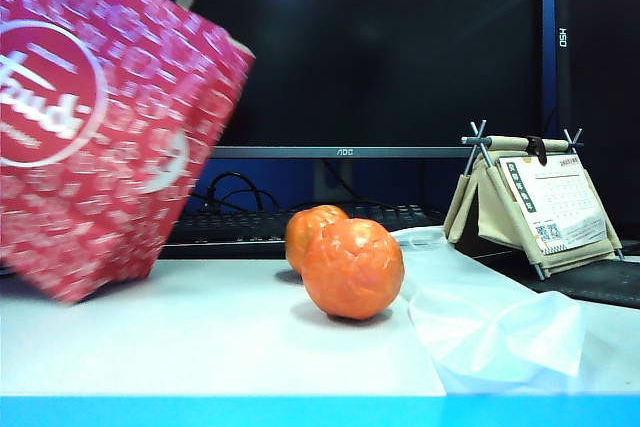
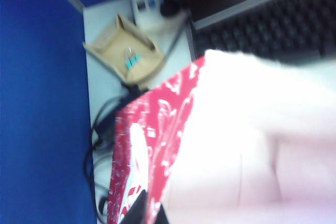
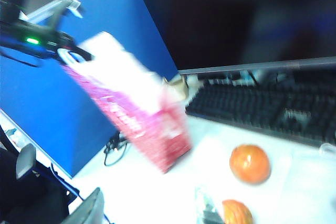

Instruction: Open the paper bag and put two oranges into the paper bag.

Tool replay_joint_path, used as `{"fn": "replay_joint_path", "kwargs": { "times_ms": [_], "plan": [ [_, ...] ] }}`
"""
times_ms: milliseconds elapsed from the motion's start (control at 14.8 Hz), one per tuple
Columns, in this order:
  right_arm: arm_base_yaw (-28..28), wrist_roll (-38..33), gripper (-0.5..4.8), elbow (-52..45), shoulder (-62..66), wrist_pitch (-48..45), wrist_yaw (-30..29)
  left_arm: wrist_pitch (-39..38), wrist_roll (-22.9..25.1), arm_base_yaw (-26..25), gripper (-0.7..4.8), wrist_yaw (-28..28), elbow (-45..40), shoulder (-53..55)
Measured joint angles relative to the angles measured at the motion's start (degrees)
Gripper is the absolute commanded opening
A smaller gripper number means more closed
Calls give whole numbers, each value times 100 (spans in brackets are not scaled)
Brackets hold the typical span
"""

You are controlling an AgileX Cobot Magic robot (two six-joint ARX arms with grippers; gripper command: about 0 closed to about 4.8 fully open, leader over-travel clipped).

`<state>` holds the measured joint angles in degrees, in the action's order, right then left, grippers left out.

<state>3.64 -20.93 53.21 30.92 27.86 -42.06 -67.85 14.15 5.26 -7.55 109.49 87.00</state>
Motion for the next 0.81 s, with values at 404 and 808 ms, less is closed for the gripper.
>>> {"fn": "replay_joint_path", "kwargs": {
  "times_ms": [404, 808],
  "plan": [
    [31, 0, 221, -354, -4, -52, -4, -748, -186, 7, -5, 839, 293, -151],
    [1449, 22, 469, -1666, 372, -387, 828, -1403, -236, 472, -5, 979, 216, -92]
  ]
}}
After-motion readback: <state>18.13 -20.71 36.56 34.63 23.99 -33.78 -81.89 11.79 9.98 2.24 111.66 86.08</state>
